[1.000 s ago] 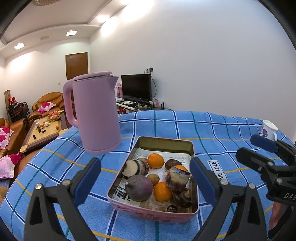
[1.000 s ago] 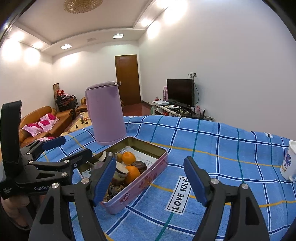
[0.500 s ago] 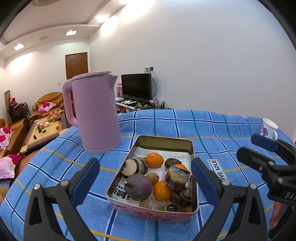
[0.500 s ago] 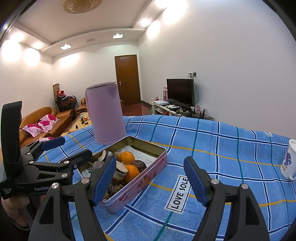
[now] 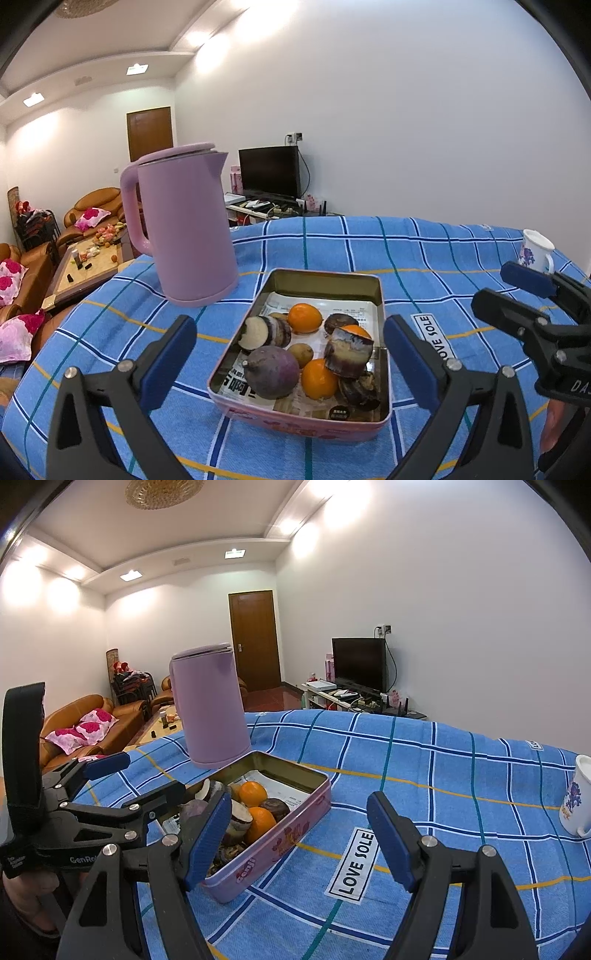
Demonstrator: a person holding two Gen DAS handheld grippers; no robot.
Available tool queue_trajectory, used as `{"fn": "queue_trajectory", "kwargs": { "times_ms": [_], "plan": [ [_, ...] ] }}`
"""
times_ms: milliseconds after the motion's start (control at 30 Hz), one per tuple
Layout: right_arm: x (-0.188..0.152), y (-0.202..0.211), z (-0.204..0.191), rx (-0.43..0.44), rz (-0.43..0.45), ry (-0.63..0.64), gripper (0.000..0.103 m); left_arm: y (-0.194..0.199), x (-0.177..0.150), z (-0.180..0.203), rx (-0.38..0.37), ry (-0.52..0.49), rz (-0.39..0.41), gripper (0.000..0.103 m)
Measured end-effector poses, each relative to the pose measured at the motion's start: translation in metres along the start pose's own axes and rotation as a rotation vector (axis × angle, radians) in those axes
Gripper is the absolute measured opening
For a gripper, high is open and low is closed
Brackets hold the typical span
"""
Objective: Organize fruits
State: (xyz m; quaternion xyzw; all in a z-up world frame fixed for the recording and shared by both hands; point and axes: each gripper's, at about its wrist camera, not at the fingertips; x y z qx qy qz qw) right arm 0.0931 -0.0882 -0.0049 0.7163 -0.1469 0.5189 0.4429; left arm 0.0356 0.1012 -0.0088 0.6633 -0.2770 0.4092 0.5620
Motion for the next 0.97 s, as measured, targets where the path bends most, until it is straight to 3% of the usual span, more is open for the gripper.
{"fn": "queue_trajectory", "kwargs": {
  "times_ms": [967],
  "plan": [
    [-0.010,0.009,0.024,-0.031,-0.008,-0.024,0.077,-0.006,0.003,0.026,-0.001,-0.044,-0.020,0.103]
  ]
}}
Point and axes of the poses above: each gripper's, at about its wrist camera, not at the fingertips, and y roughly against the way its jaws point, z to its right, x to its top, and after that the axes turned 4 degrees about -z, right-handed
